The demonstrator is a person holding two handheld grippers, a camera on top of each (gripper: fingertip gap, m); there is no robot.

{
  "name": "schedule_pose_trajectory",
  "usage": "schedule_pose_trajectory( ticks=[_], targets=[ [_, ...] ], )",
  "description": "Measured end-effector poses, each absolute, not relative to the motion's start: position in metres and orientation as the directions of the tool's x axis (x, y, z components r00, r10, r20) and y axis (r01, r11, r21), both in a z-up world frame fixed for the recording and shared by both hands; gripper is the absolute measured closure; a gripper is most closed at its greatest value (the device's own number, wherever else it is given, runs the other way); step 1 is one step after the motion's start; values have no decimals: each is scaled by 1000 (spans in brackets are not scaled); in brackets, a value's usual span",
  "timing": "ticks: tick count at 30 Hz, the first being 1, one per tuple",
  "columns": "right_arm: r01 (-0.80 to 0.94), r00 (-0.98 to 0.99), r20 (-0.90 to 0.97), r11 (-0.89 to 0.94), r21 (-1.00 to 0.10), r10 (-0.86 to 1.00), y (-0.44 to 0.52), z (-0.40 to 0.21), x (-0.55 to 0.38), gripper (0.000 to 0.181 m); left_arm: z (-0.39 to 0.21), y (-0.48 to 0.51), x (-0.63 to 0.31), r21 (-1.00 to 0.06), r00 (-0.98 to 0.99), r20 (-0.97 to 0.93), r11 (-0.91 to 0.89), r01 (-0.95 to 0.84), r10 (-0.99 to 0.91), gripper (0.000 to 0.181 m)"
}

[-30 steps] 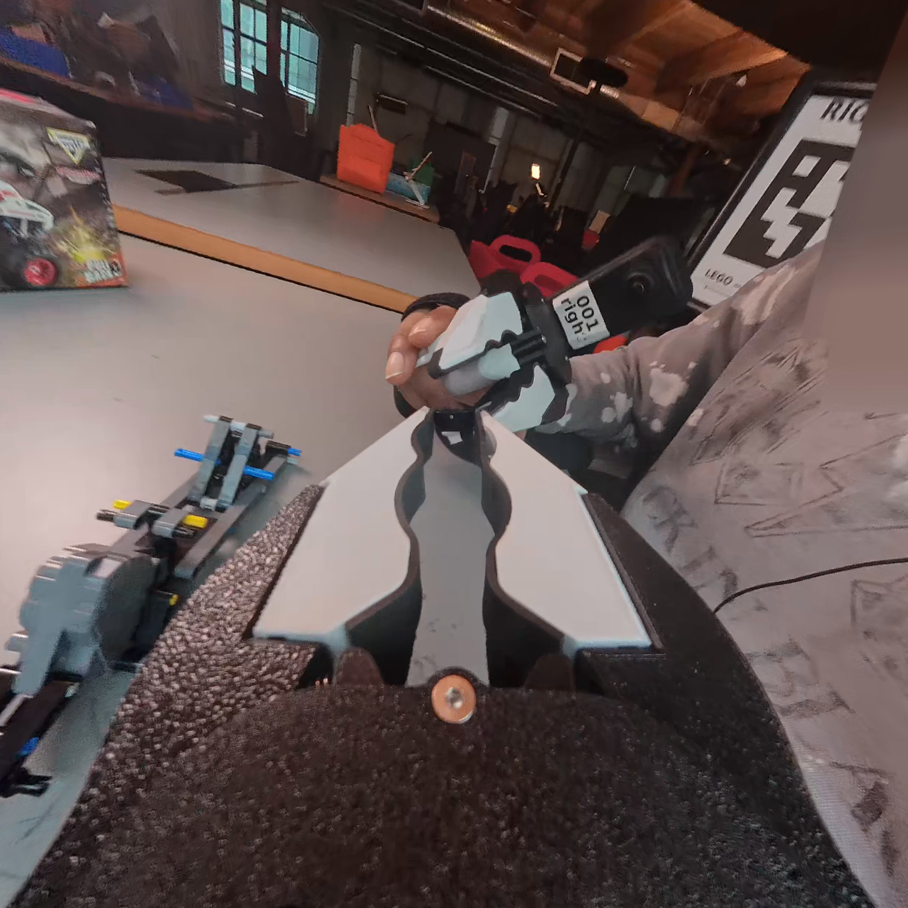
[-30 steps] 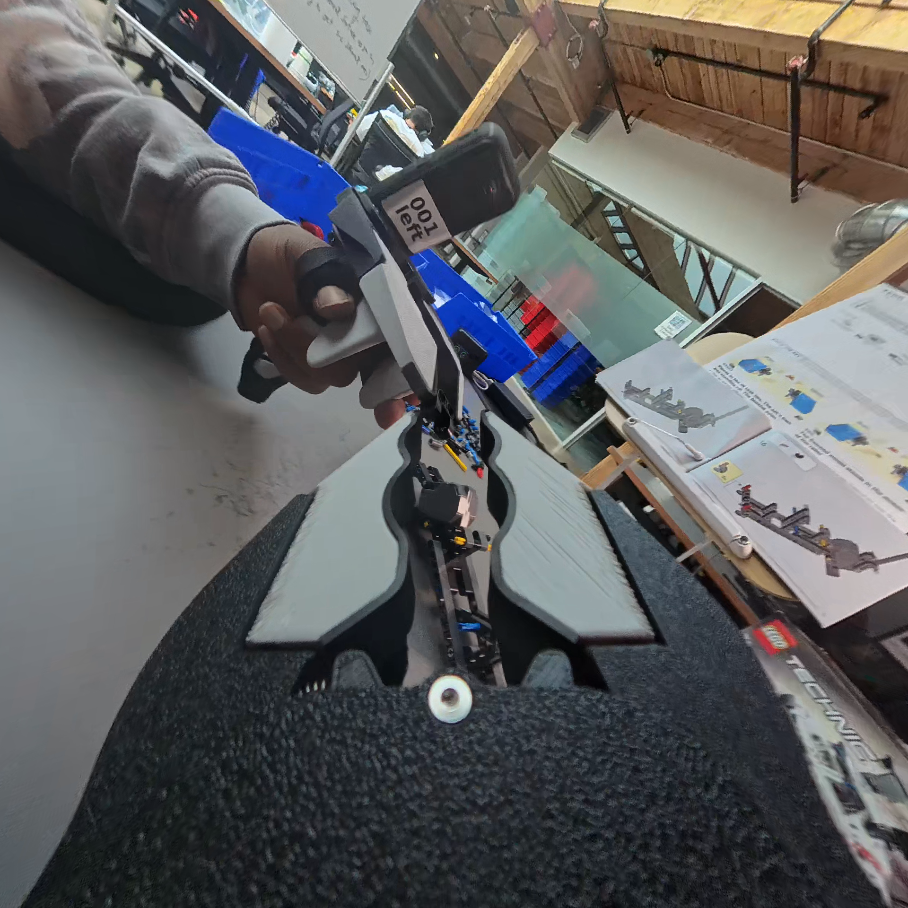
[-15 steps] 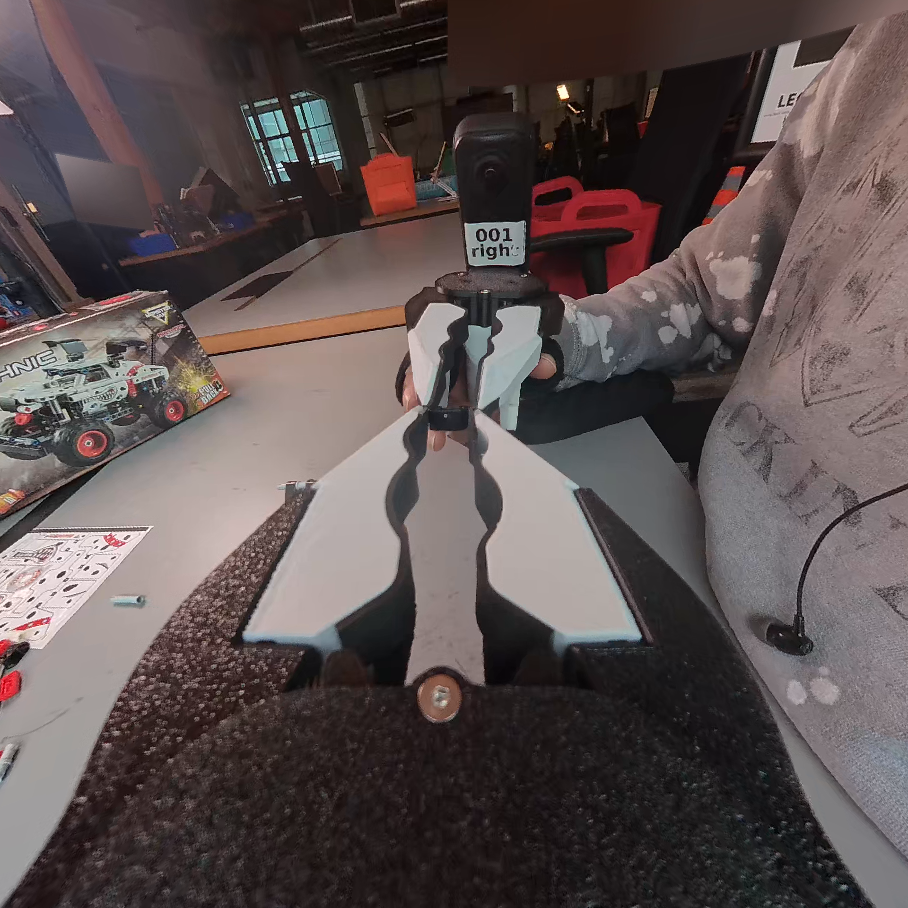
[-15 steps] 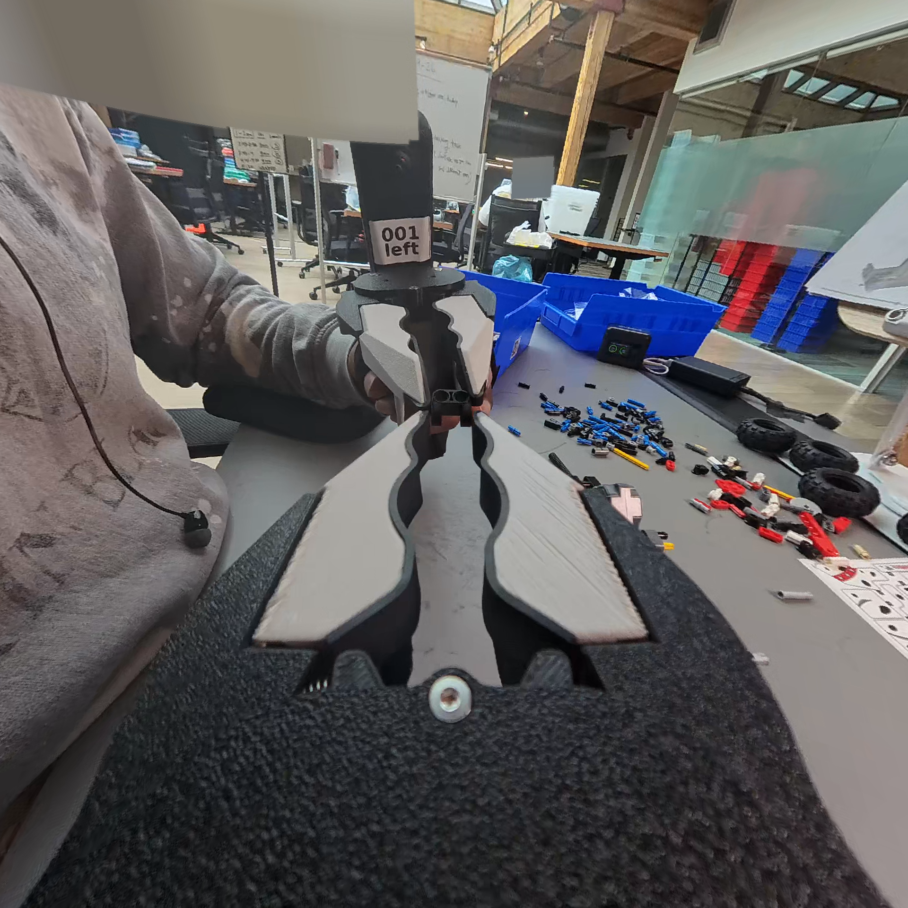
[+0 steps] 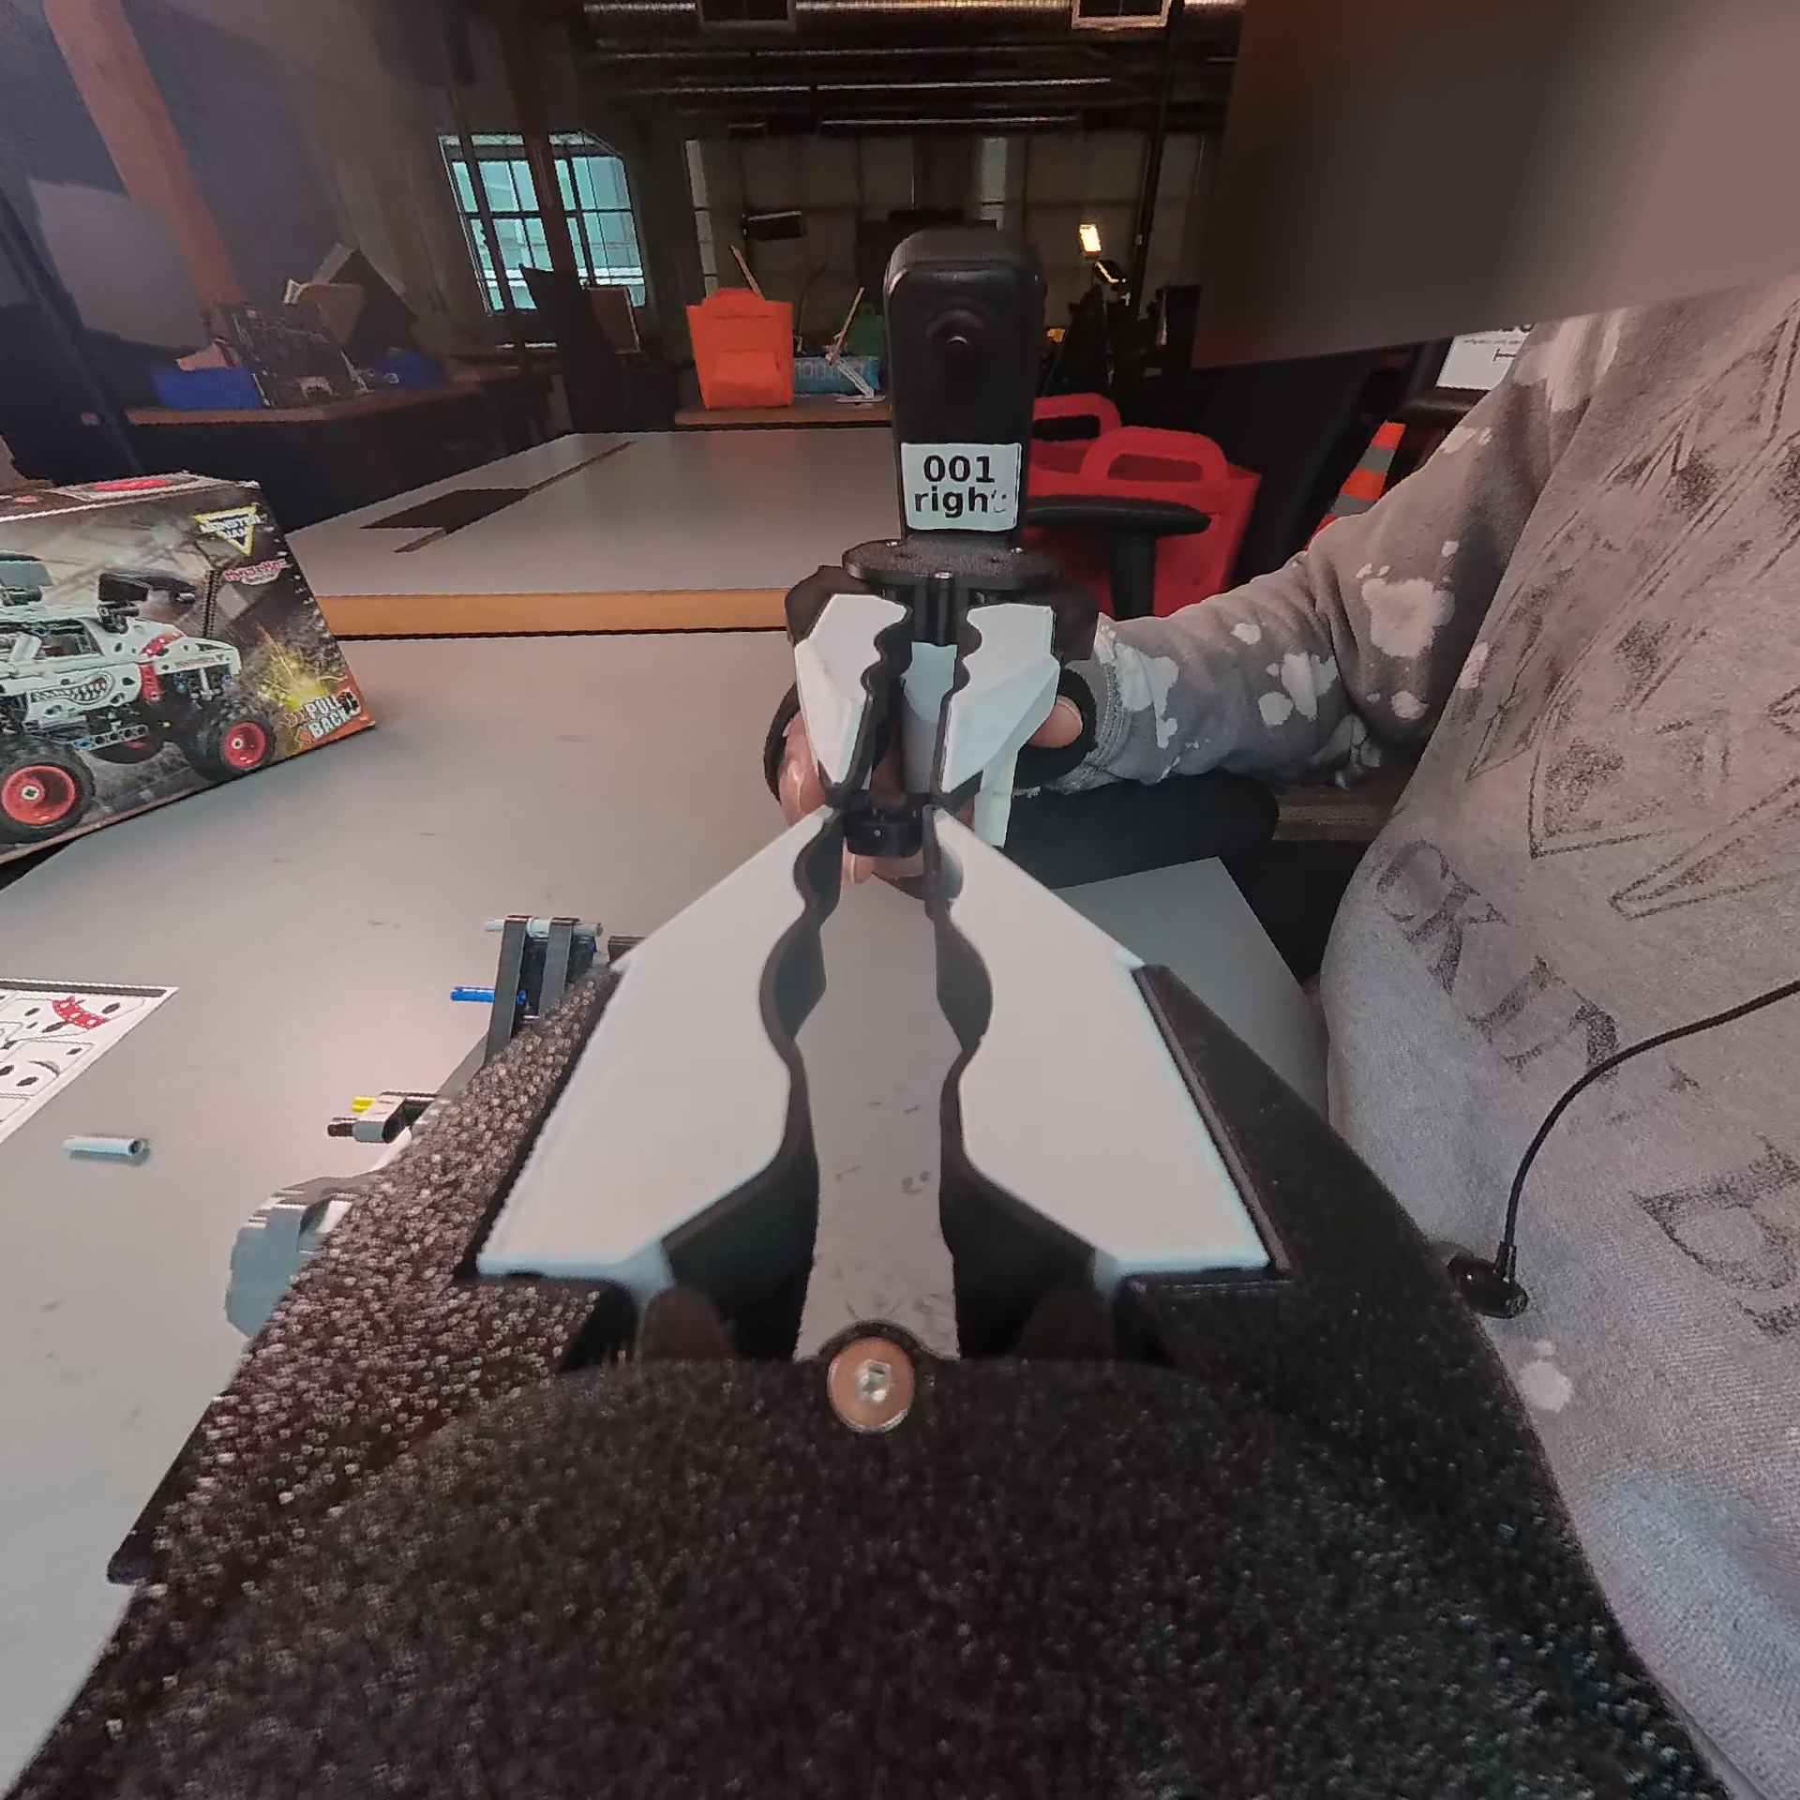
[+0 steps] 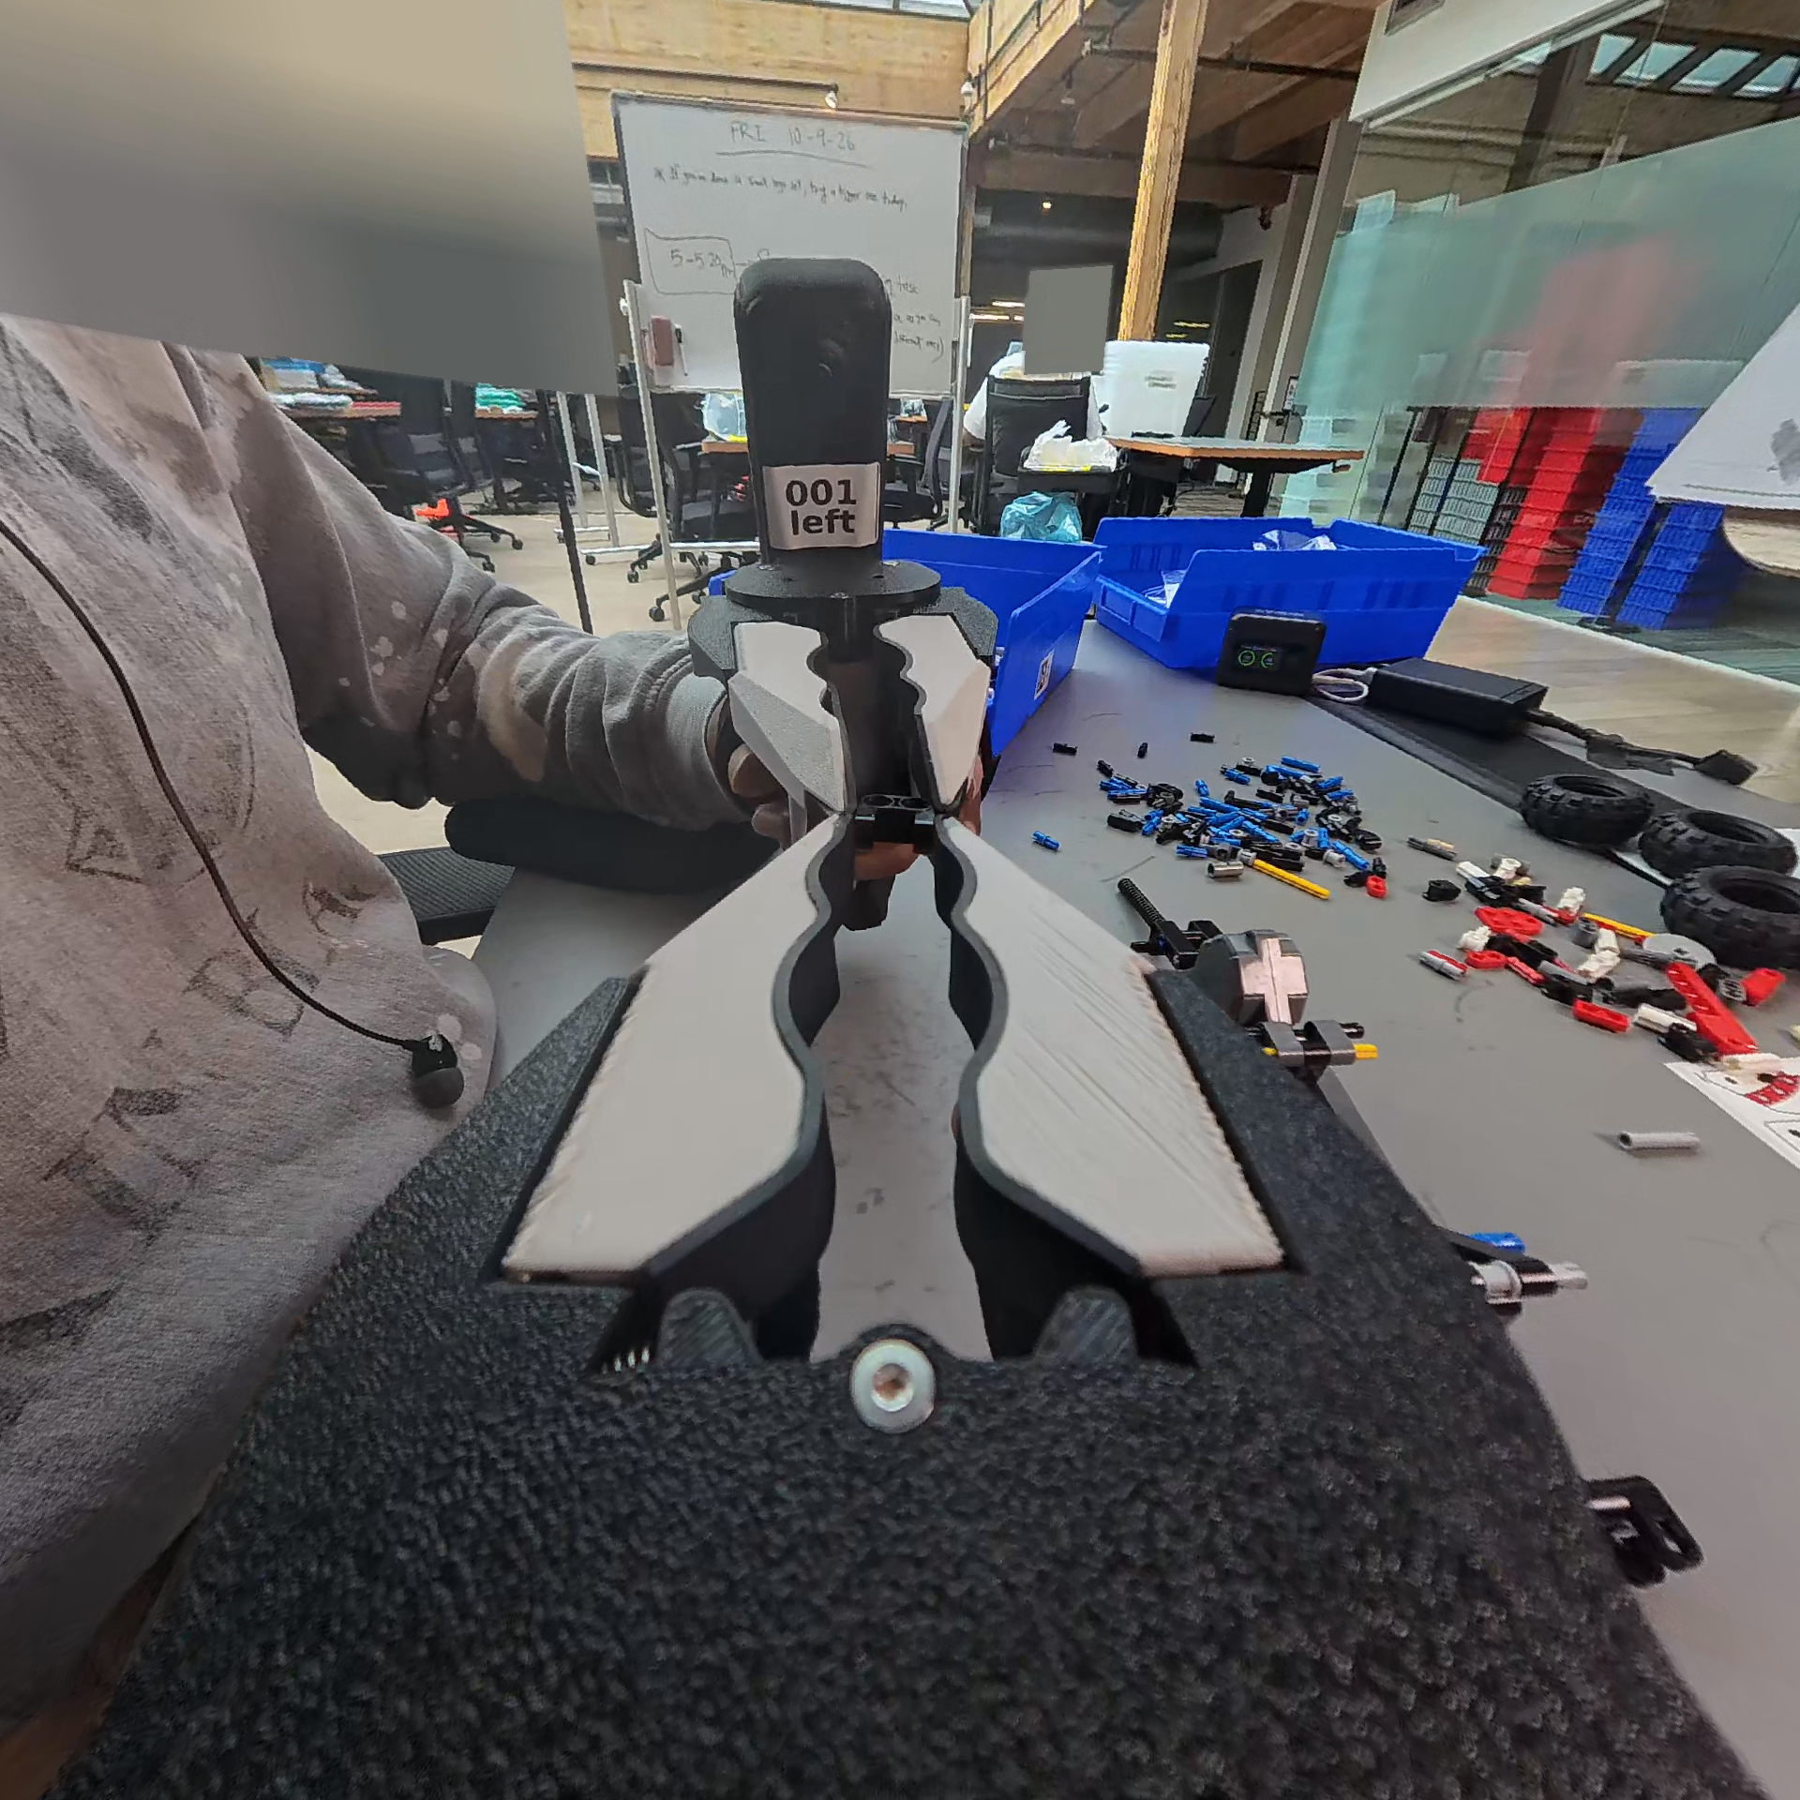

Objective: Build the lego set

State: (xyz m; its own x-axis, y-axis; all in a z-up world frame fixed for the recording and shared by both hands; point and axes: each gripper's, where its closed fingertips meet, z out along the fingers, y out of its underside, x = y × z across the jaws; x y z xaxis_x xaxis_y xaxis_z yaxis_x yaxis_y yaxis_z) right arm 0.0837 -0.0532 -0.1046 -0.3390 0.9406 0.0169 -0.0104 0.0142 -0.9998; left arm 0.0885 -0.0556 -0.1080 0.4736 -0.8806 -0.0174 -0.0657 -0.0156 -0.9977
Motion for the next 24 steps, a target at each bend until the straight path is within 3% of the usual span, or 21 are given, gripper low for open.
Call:
schedule_pose_trajectory(
  ticks=[24],
  targets=[
    [55,-335,-12,7,-998,942,-50,-115,82,165,-117,-52,87,-994,489,-16,-38,-100,-872,164]
  ],
)
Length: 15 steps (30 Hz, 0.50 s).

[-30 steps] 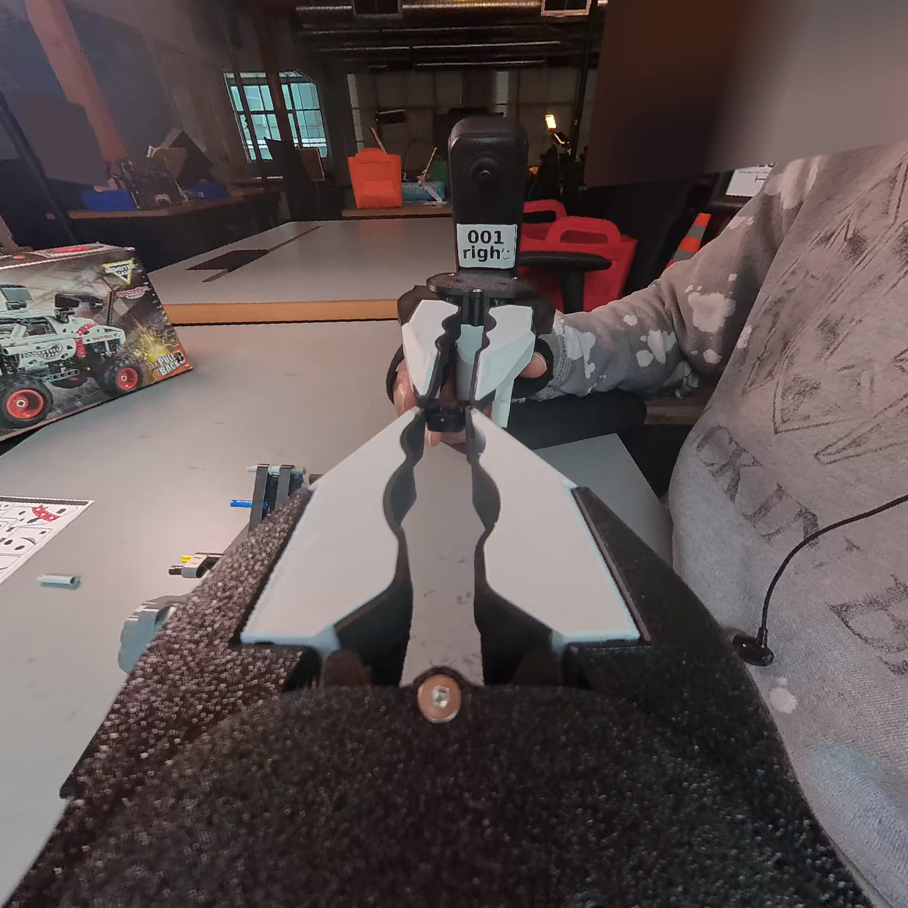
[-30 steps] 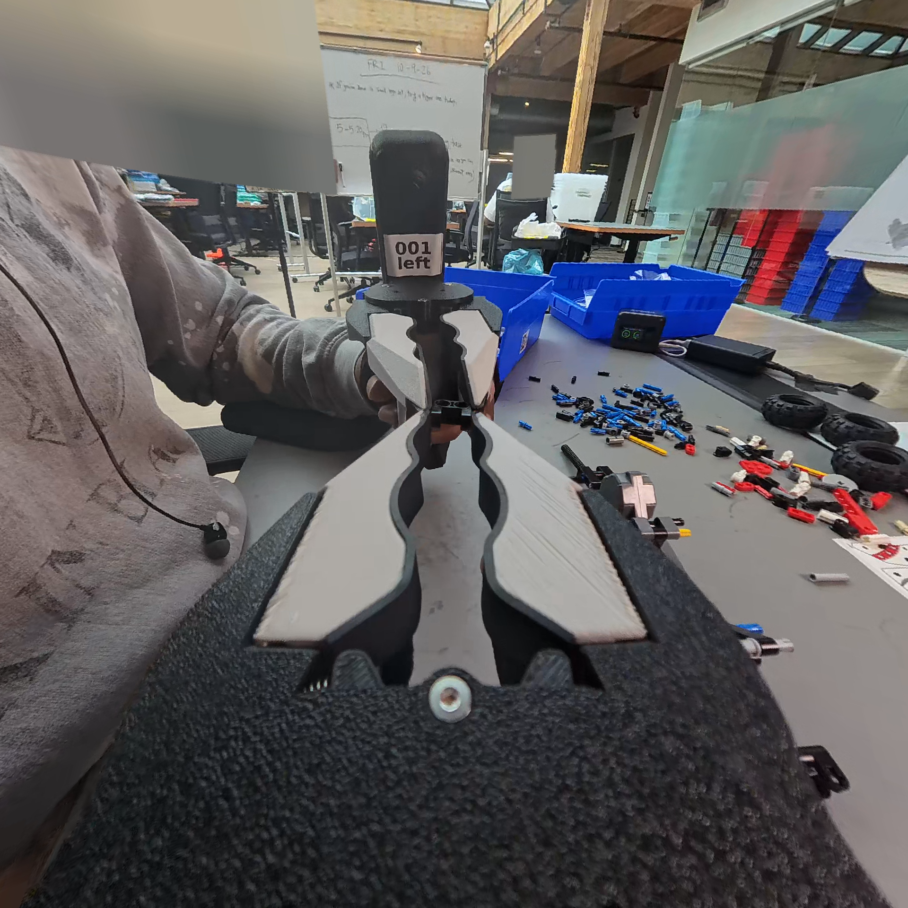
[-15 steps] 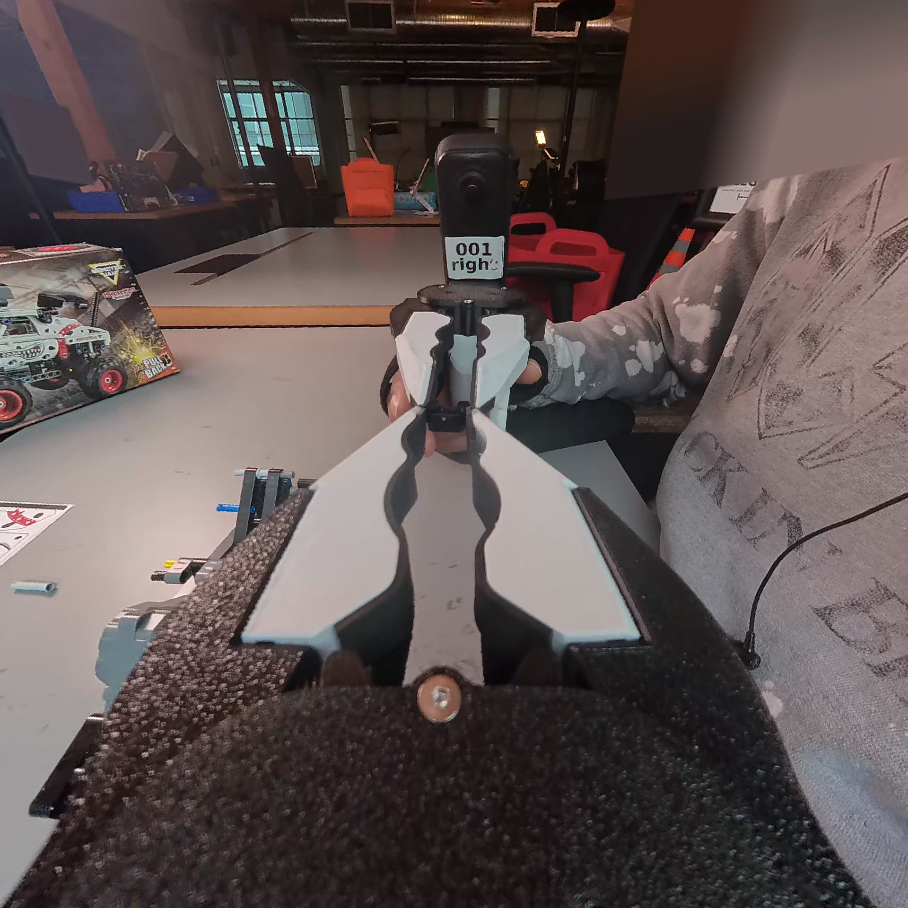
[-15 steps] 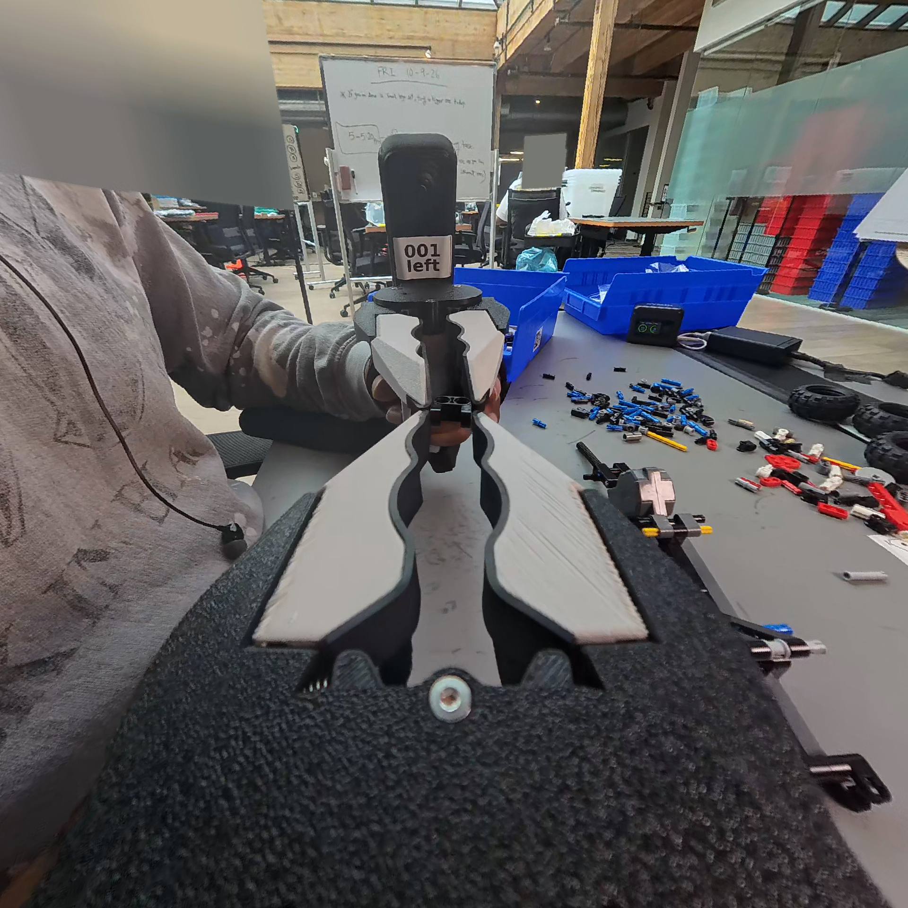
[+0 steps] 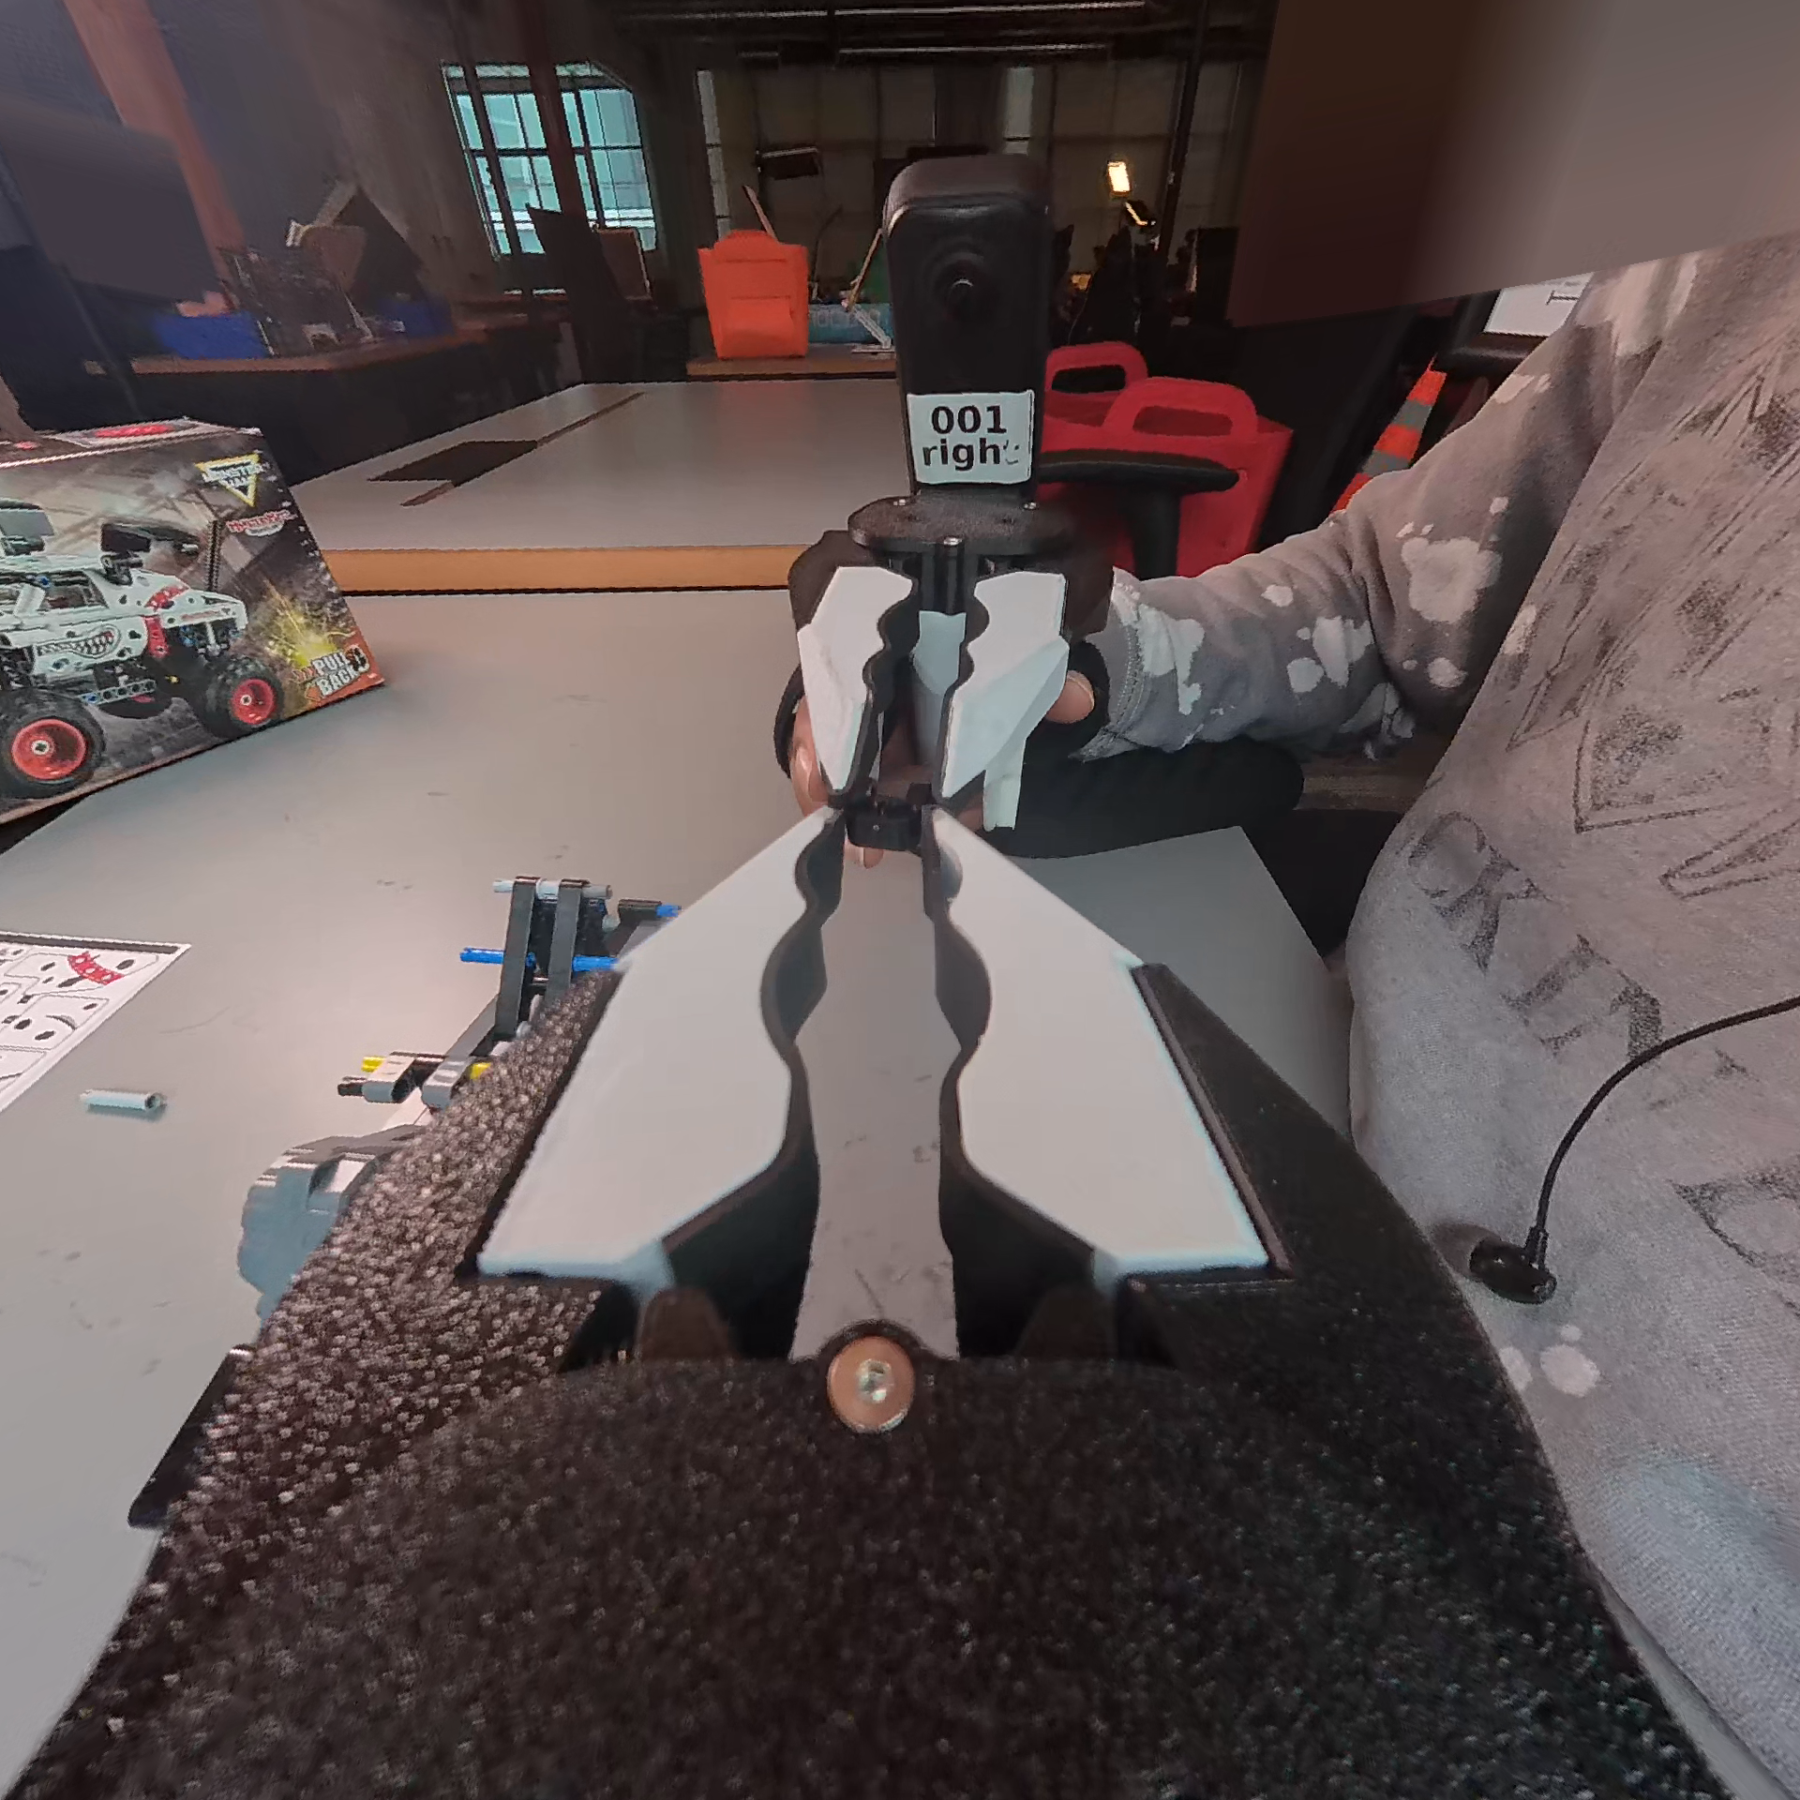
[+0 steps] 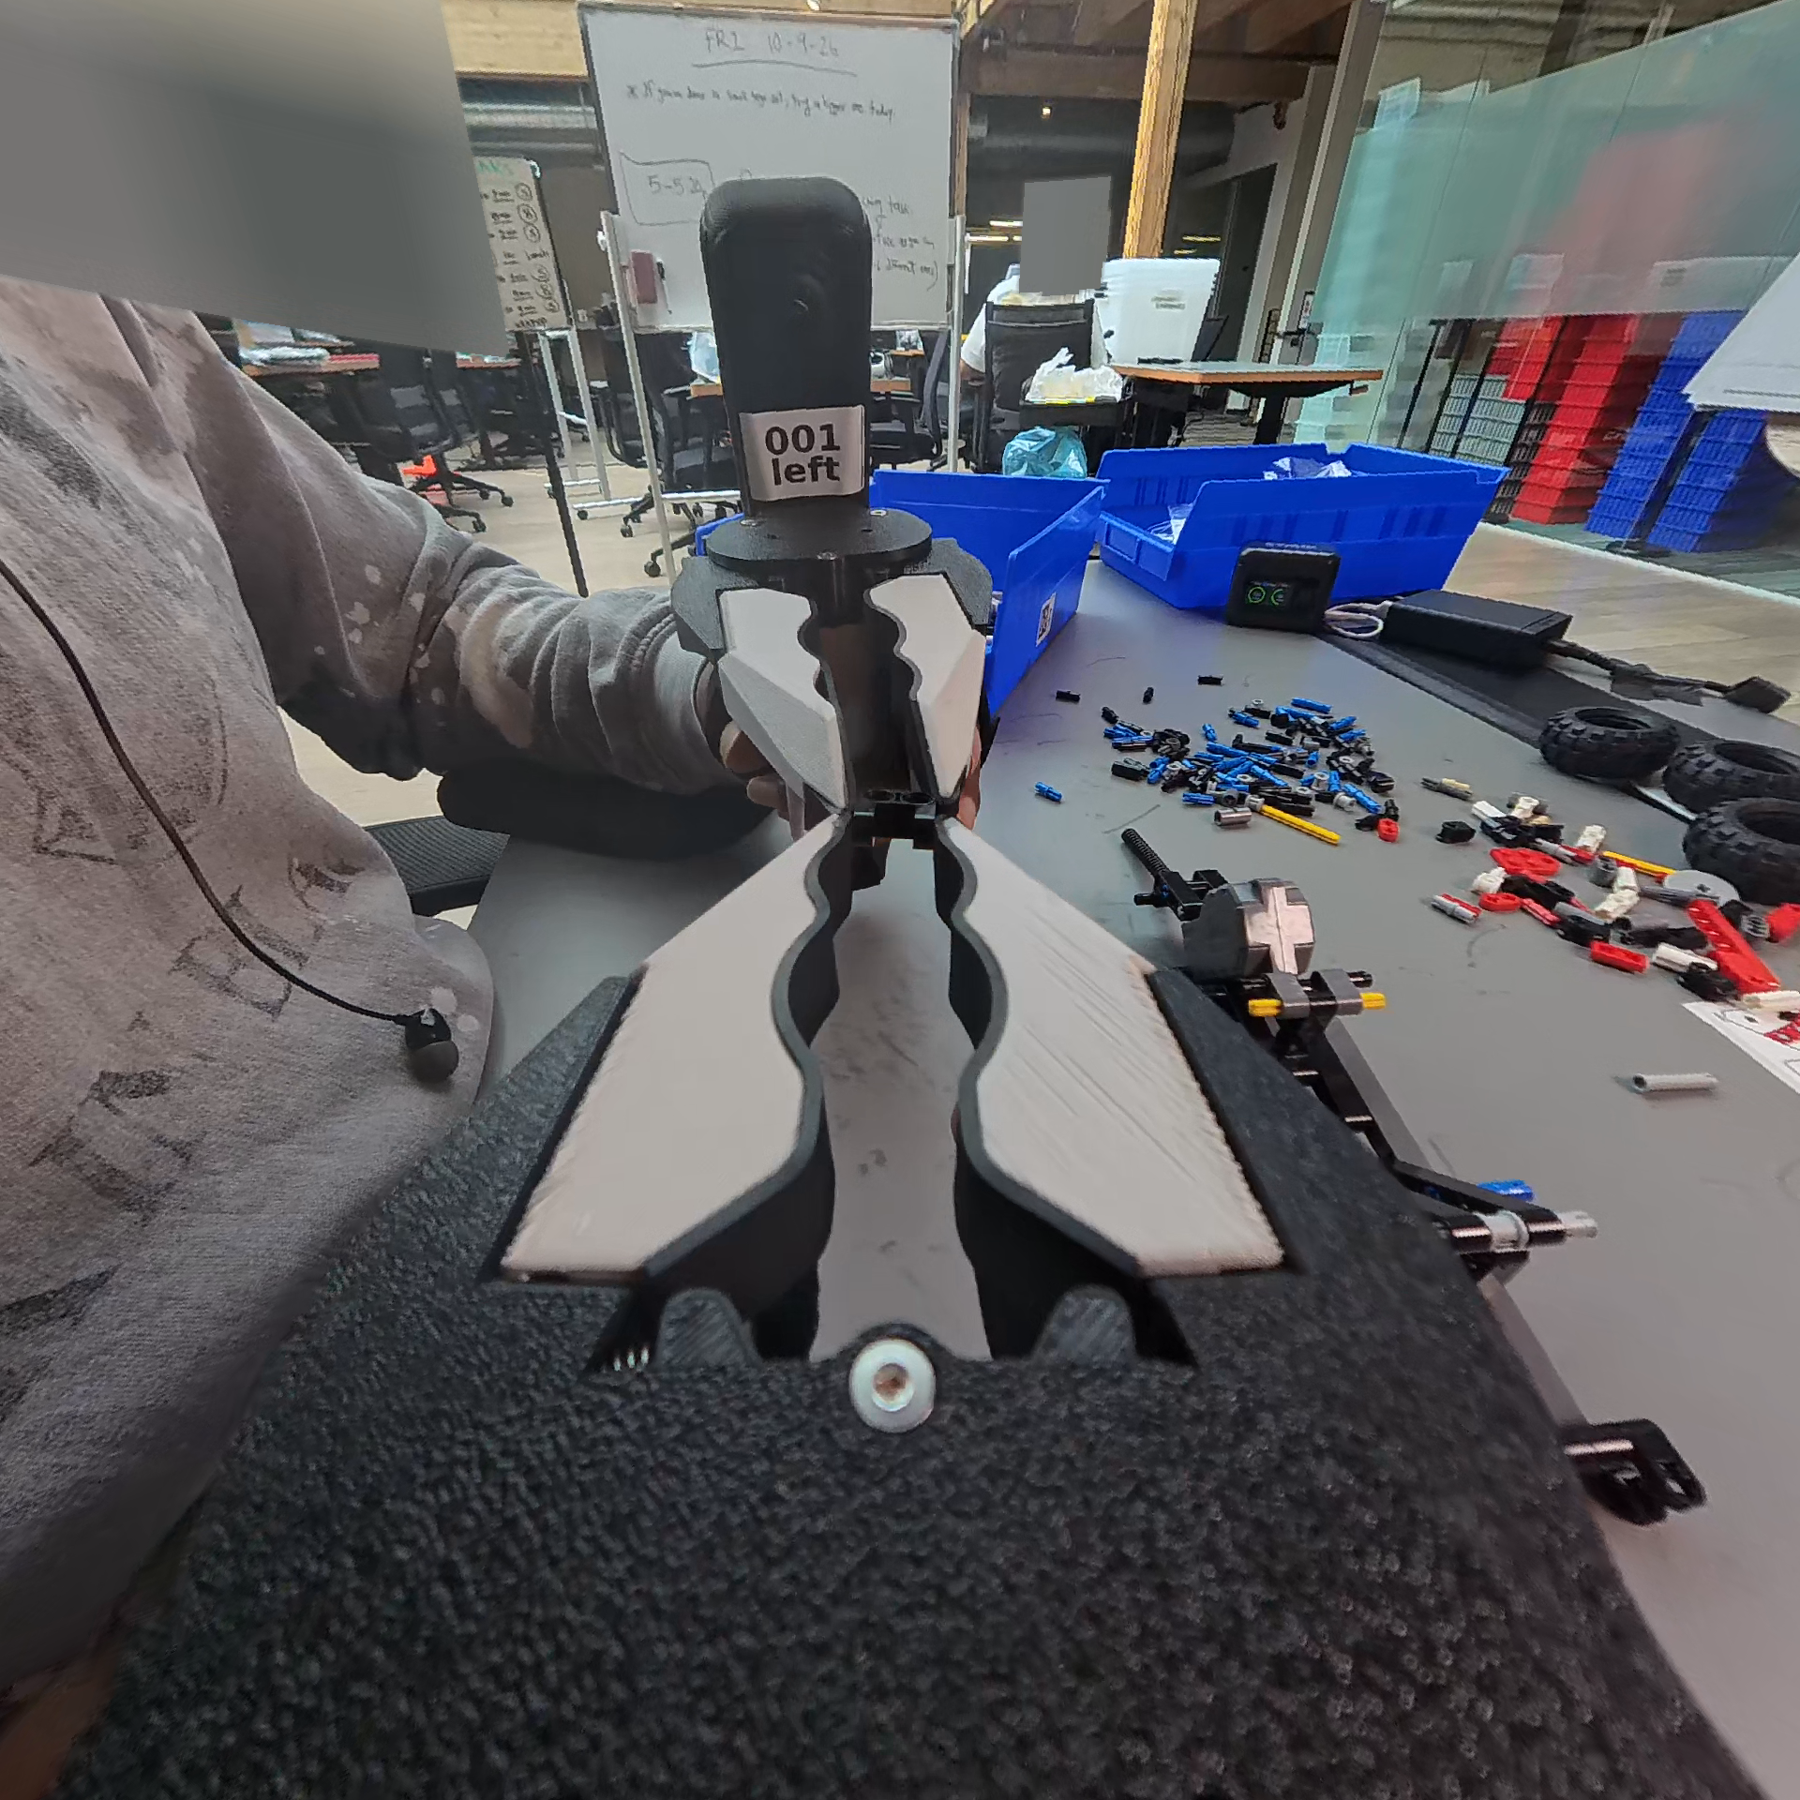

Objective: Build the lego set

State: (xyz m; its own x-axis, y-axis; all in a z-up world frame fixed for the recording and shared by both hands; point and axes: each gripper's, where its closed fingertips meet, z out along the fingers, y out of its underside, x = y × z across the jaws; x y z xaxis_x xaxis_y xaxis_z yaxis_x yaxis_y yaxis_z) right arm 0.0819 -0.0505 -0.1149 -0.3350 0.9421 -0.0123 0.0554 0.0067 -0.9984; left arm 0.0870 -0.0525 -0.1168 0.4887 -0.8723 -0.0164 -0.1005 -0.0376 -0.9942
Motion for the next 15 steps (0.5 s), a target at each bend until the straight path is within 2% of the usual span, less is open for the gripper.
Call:
schedule_pose_trajectory(
  ticks=[6,11,15],
  targets=[
    [47,-329,-9,7,-999,944,-48,-114,83,166,-117,-51,86,-993,499,-21,-38,-108,-866,166],
    [16,-314,76,85,-996,946,-48,-114,85,166,-117,-52,85,-989,508,-68,-7,-144,-859,169],
    [-19,-253,299,305,-952,920,-49,-118,83,166,-116,-51,80,-991,511,-38,-32,-128,-859,163]
  ],
)
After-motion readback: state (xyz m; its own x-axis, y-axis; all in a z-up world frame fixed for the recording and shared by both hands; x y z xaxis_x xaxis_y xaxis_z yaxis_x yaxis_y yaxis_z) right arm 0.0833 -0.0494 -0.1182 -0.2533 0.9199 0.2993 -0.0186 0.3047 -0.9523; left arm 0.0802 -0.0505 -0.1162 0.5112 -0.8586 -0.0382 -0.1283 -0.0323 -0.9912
